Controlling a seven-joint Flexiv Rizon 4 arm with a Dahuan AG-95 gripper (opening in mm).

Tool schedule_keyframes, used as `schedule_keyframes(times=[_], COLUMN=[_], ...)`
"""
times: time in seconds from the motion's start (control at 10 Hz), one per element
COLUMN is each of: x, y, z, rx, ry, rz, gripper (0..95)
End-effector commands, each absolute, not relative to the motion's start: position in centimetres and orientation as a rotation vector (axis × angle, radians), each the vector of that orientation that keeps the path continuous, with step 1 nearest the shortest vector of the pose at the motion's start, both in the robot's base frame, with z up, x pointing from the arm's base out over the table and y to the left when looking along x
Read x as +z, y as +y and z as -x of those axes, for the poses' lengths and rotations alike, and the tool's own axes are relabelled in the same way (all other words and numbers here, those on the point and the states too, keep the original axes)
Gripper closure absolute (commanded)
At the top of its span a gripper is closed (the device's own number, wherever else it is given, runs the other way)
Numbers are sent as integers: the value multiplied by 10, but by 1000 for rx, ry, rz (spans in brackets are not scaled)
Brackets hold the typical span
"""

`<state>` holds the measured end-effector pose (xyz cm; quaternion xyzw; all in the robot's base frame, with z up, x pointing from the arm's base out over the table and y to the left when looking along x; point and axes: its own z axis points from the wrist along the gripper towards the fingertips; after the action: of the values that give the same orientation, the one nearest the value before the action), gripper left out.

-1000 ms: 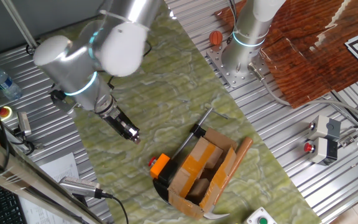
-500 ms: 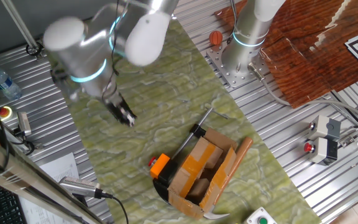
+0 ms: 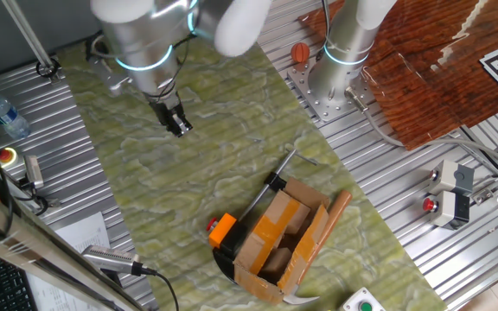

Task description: Press the button horizontally

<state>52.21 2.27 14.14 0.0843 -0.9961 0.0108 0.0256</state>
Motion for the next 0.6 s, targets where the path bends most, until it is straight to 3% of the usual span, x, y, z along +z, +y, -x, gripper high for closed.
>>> schedule_keyframes(times=[0.1, 0.6], x=[142, 130], y=[17, 7], z=[-517, -494], rx=[42, 0], ry=[-3089, -3141], rz=[-218, -80], gripper=[950, 950])
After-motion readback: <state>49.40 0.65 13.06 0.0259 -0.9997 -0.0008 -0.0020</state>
